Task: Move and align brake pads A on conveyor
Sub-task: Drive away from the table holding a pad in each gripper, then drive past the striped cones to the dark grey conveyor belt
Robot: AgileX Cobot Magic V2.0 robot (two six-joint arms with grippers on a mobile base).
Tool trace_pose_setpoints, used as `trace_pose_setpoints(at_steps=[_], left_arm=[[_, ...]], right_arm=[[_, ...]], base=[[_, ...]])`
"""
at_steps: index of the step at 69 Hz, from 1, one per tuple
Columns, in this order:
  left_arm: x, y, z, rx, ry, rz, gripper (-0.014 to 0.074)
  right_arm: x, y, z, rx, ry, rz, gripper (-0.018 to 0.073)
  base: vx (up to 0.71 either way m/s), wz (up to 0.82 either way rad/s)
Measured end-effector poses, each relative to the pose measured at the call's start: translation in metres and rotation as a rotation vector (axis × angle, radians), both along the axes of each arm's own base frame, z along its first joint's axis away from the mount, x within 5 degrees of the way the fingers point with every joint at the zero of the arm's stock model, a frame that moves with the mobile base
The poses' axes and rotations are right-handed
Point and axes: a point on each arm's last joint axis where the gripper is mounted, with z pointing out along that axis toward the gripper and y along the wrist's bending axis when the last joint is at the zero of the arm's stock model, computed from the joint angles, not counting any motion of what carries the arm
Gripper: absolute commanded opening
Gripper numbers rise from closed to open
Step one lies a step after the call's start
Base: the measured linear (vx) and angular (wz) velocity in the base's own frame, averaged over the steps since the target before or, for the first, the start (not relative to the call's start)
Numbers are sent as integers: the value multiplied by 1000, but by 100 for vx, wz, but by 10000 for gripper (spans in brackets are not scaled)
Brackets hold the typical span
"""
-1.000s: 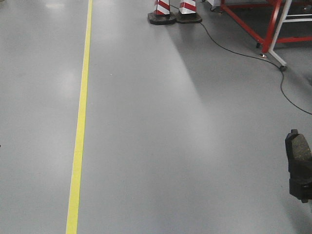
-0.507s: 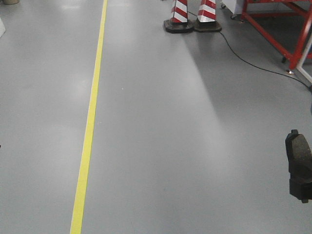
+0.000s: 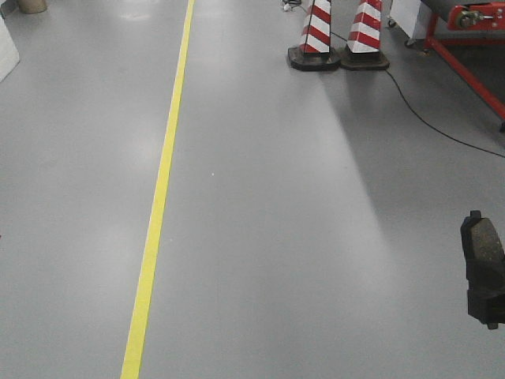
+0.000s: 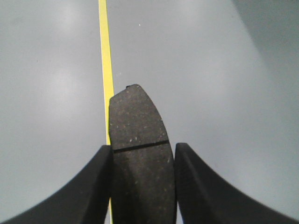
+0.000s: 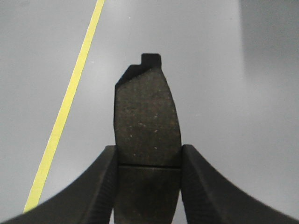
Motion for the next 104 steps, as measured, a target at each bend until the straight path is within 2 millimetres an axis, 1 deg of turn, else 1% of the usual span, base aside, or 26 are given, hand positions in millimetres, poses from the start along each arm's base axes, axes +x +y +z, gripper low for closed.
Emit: trace_pose_setpoints(at_steps=[48,104], left_arm=[[0,0,0,0,0,0,56],[0,0,0,0,0,0,56]], right_arm=[[0,0,0,0,2,0,60],[-1,0,-1,-2,20,2,60]], base=[[67,1],[70,9]])
